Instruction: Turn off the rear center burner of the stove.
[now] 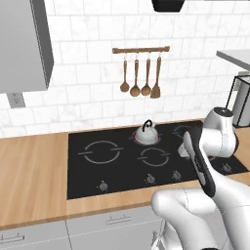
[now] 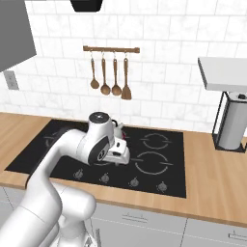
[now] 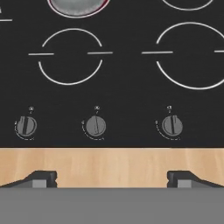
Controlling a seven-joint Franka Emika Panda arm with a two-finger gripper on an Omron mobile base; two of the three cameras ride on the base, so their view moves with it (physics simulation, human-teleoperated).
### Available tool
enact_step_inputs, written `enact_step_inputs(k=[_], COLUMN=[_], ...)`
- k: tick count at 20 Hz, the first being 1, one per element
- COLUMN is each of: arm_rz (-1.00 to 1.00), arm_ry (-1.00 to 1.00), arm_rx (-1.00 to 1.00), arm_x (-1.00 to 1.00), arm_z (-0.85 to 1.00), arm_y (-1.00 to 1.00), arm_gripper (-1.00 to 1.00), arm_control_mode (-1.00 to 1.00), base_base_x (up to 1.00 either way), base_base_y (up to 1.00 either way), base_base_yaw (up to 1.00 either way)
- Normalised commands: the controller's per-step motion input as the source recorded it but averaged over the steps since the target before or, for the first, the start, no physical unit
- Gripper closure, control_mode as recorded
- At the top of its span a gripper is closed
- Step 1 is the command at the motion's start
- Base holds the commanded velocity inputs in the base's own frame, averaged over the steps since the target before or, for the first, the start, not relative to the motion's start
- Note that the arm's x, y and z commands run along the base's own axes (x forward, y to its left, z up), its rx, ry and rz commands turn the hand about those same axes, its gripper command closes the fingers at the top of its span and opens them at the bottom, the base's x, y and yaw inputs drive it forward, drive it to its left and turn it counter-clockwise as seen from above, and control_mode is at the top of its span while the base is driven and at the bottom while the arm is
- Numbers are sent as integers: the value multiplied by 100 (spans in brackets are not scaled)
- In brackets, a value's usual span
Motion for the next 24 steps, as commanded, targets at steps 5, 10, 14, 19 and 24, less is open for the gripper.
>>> enact_step_inputs(k=[5, 10, 14, 19, 24], arm_rz=[0, 0, 0, 0, 0], arm_ry=[4, 9, 0, 0, 0], arm_rx=[-2, -2, 0, 0, 0], arm_x=[0, 0, 0, 0, 0], arm_z=[-30, -24, -19, -20, -16], arm_y=[0, 0, 0, 0, 0], arm_gripper=[-100, -100, -100, -100, -100], arm_control_mode=[-100, -100, -100, -100, -100], base_base_x=[0, 0, 0, 0, 0], base_base_y=[0, 0, 0, 0, 0], base_base_yaw=[0, 0, 0, 0, 0])
